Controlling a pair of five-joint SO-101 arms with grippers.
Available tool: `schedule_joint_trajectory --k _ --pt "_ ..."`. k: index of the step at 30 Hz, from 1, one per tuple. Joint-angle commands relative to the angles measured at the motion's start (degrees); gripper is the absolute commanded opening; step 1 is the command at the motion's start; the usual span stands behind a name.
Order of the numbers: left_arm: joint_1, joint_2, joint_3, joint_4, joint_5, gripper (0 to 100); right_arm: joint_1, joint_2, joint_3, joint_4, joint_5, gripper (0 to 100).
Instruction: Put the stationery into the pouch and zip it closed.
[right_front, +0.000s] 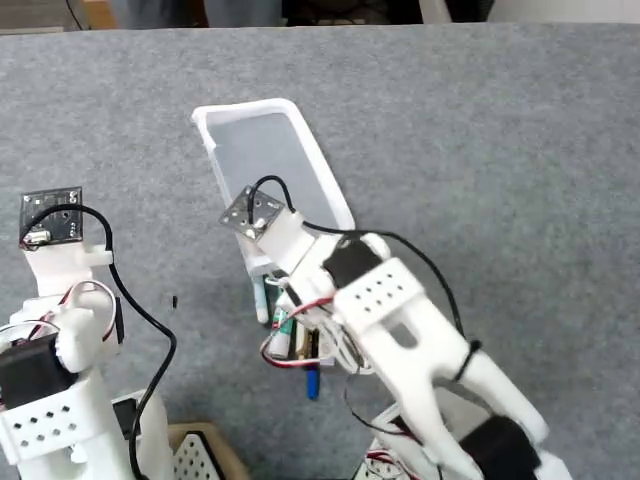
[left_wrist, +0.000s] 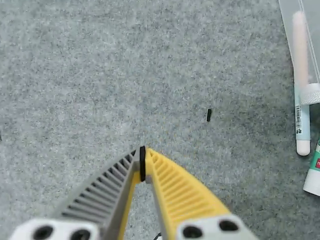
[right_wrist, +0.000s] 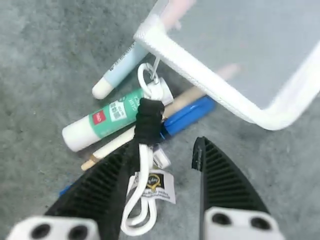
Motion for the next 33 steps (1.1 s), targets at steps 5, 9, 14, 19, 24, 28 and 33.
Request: schedule_joint_trajectory --k 5,9,14,19,24,28,33 --pt "-0.57 0.26 -0.40 0.53 0.53 3 -0.88 12.62 -9.01 -1.85 -0.44 19.2" --pt "-0.57 0.26 -0.40 0.53 0.53 3 -0.97 18.86 -13.41 -1.85 -0.44 19.1" --pt "-0.57 0.26 -0.40 0.44 0.53 3 -1.23 23.08 -16.31 -1.93 -5.19 19.1" --pt "-0.57 0.26 -0.40 0.35 0.53 3 -4.04 25.98 -16.31 -3.16 -5.98 19.1" --pt "-0.57 0.26 -0.40 0.44 0.53 3 -4.13 27.38 -16.31 -3.16 -5.98 19.1" --pt "-0.57 0.26 -0.40 0.44 0.53 3 -1.58 27.56 -16.13 -3.08 -5.98 19.1" --pt "-0.57 0.26 -0.31 0.53 0.53 3 0.26 27.65 -15.69 -2.55 -5.98 19.1"
